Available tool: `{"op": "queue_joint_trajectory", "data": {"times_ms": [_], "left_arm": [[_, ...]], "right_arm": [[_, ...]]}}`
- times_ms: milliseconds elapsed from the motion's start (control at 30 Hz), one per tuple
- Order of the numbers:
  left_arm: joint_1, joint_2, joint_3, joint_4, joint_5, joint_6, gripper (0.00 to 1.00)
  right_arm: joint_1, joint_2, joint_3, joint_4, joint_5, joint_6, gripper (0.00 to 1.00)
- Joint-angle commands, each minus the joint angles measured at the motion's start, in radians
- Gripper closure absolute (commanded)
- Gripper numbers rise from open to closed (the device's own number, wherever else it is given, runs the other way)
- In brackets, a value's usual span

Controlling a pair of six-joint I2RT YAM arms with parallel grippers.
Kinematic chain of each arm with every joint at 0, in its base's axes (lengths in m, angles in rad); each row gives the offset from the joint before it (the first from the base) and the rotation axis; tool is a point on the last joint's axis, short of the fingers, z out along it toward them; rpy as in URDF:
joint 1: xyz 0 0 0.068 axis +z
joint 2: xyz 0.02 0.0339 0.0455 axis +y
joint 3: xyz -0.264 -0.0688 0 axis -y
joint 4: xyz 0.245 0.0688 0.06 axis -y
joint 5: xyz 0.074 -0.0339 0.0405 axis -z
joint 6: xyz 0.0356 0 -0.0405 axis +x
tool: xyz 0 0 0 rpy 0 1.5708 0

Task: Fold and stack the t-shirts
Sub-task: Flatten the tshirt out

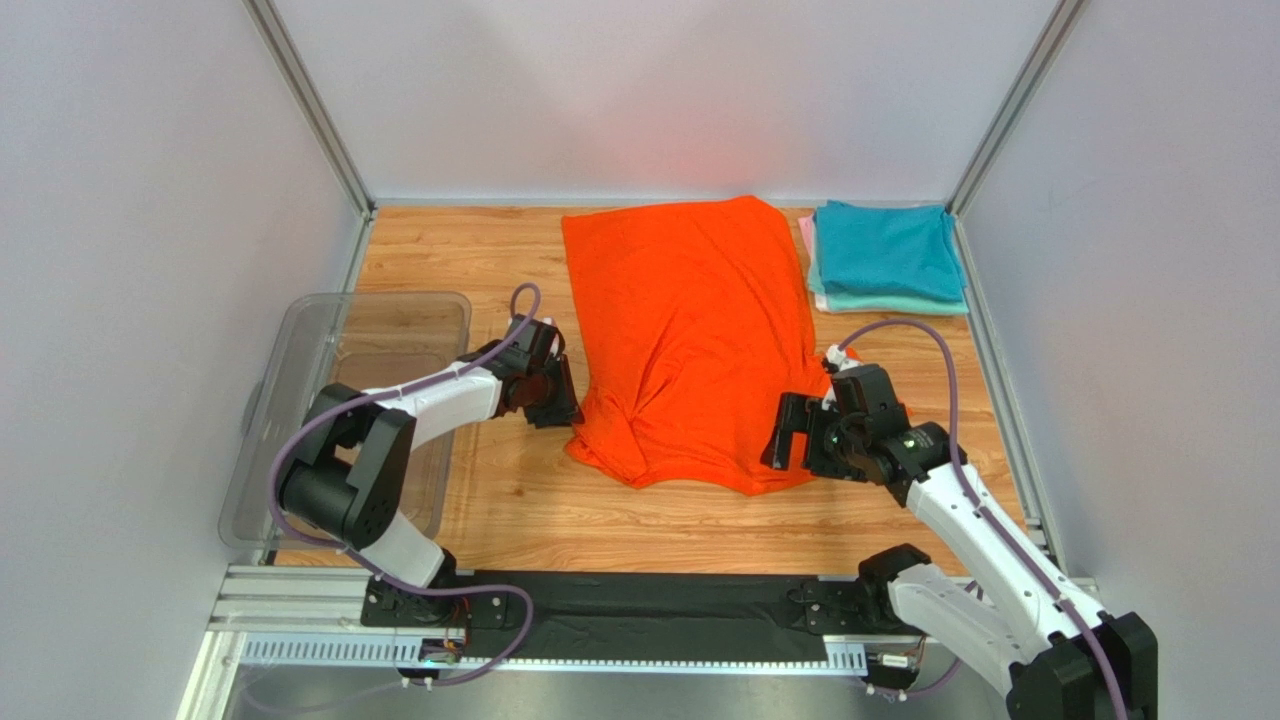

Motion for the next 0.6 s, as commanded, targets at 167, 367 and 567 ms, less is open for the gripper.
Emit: {"op": "queue_joint_trajectory", "data": {"times_ms": [167,367,567], "left_arm": [[-0.002,-0.123,0.012,-0.003,-0.046,0.023,0.83],[-0.002,-0.217,0.025,-0.08,-0.101,0.057,0.83],[0.015,-0.26,0.056,-0.17,-0.221,0.097,0.84]], "right_arm": [[-0.001,0.067,-0.033,0.082,0.013,0.021,0.0],[0.0,0.211,-0.019,0.177,0.033,0.024,0.0],[0.0,0.309,0.006,0.211,0.078,0.049,0.0]]}}
